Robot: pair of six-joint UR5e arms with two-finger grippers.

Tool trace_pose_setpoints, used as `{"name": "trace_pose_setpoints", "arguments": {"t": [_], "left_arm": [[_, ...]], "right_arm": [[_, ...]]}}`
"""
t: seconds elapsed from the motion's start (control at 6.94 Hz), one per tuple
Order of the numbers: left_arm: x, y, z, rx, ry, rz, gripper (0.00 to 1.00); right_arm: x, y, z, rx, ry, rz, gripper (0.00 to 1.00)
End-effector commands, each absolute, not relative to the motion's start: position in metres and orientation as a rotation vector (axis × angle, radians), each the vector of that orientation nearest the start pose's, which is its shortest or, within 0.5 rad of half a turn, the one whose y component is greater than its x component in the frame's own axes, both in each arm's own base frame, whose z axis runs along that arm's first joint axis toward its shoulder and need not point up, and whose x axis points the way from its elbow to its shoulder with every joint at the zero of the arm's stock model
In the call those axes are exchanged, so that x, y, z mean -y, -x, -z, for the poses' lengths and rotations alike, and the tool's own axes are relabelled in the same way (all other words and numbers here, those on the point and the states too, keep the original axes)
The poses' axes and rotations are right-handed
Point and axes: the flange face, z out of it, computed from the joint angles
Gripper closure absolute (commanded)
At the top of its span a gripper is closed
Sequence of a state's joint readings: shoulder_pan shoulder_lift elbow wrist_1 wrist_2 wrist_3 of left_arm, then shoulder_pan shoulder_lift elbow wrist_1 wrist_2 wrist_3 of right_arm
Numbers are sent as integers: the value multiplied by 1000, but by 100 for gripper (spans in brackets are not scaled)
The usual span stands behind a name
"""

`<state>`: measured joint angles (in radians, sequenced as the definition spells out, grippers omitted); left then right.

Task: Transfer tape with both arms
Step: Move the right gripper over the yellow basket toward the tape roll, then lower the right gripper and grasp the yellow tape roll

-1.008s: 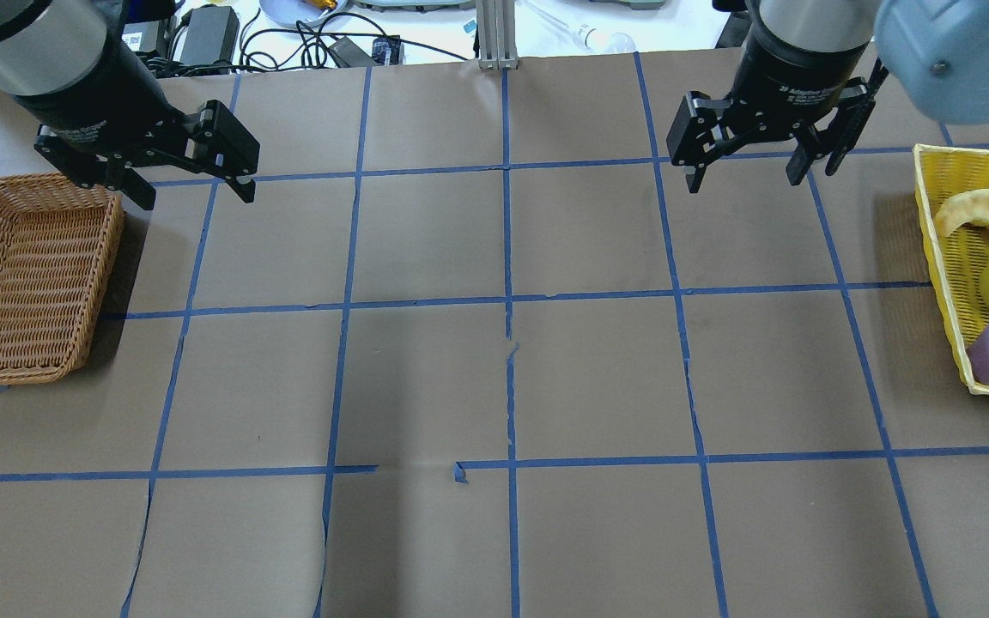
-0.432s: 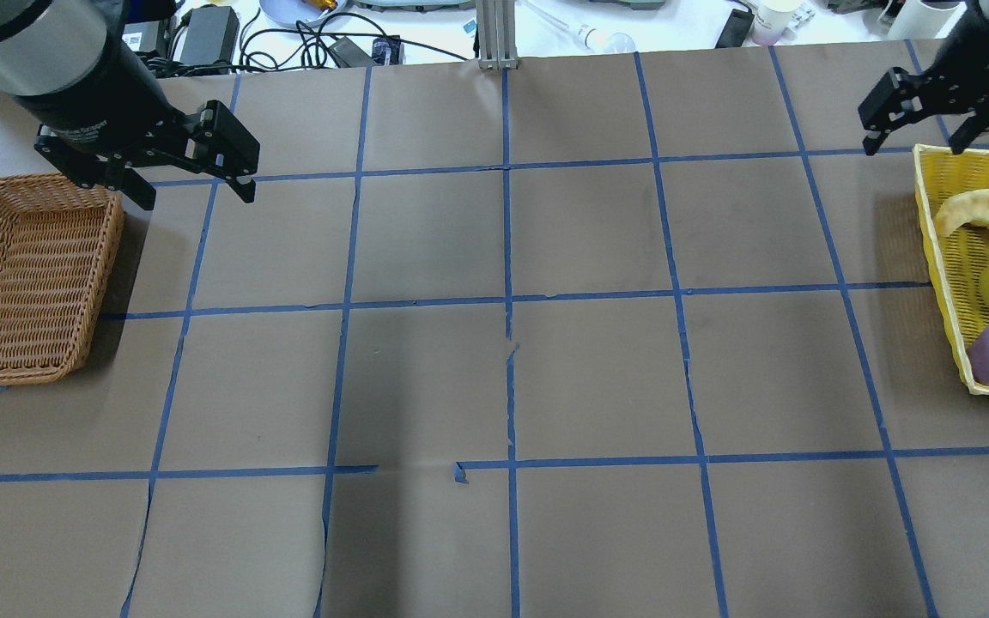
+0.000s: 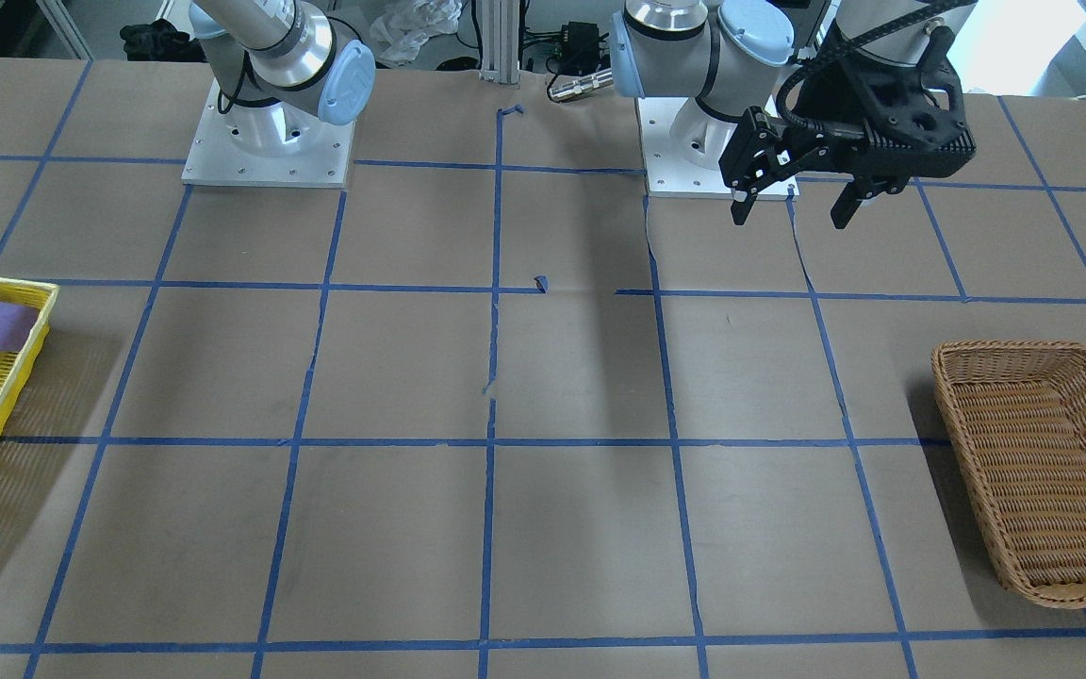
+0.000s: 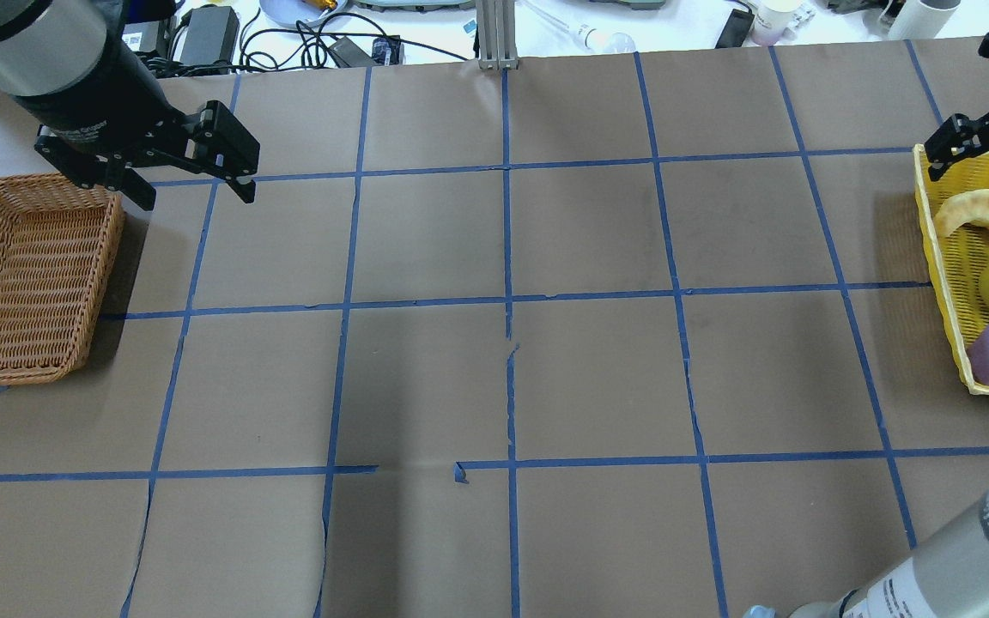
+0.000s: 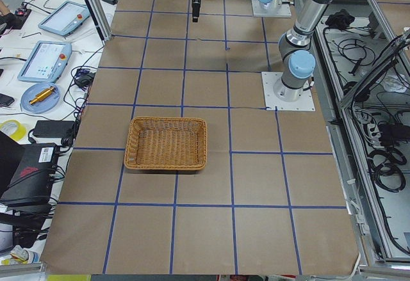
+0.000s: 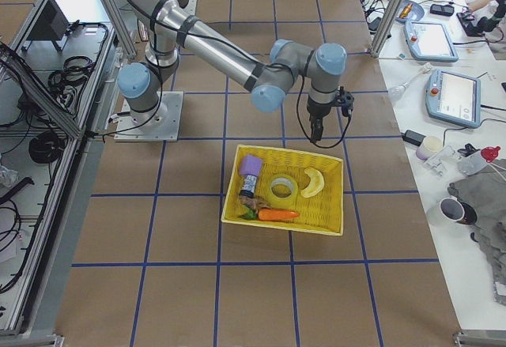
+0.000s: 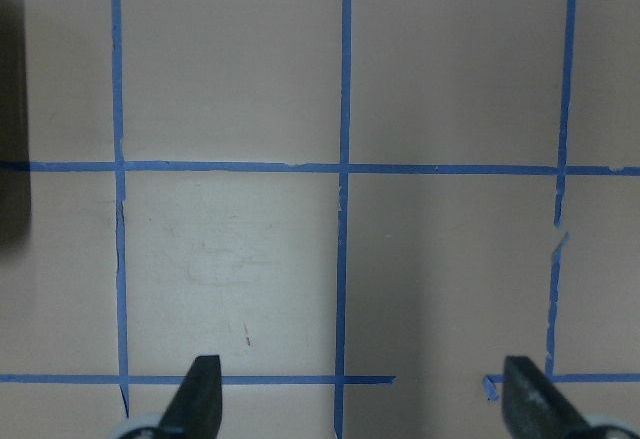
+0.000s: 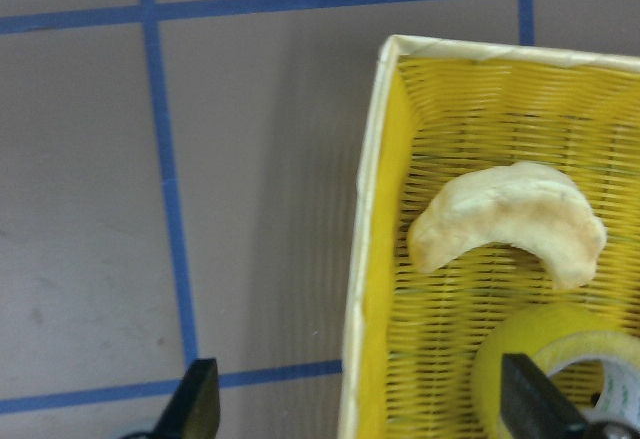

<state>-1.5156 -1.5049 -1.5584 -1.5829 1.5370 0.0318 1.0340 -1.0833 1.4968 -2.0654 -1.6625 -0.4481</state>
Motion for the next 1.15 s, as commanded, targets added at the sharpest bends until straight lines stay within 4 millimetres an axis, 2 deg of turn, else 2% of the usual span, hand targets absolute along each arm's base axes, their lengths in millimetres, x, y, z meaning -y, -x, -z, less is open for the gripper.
{"name": "trace_pose_setpoints", "arguments": {"t": [0.0, 0.29, 0.58, 0.72, 0.86, 1.01], "left_arm": [[476, 111, -524, -3170, 37, 107, 0], [476, 111, -524, -3170, 37, 107, 0], [476, 111, -524, -3170, 37, 107, 0], [476, 110, -524, -3172, 37, 107, 0], [476, 110, -525, -3172, 39, 109, 0], [476, 110, -525, -3172, 37, 109, 0]], "right_arm": [[628, 267, -257, -3319, -189, -71, 0], [607, 276, -229, -3306, -226, -192, 4], [589, 292, -222, -3320, -261, -269, 5], [585, 298, -219, -3314, -274, -279, 17], [585, 298, -219, -3315, -277, -281, 66], [585, 298, -217, -3311, -274, -282, 81]]}}
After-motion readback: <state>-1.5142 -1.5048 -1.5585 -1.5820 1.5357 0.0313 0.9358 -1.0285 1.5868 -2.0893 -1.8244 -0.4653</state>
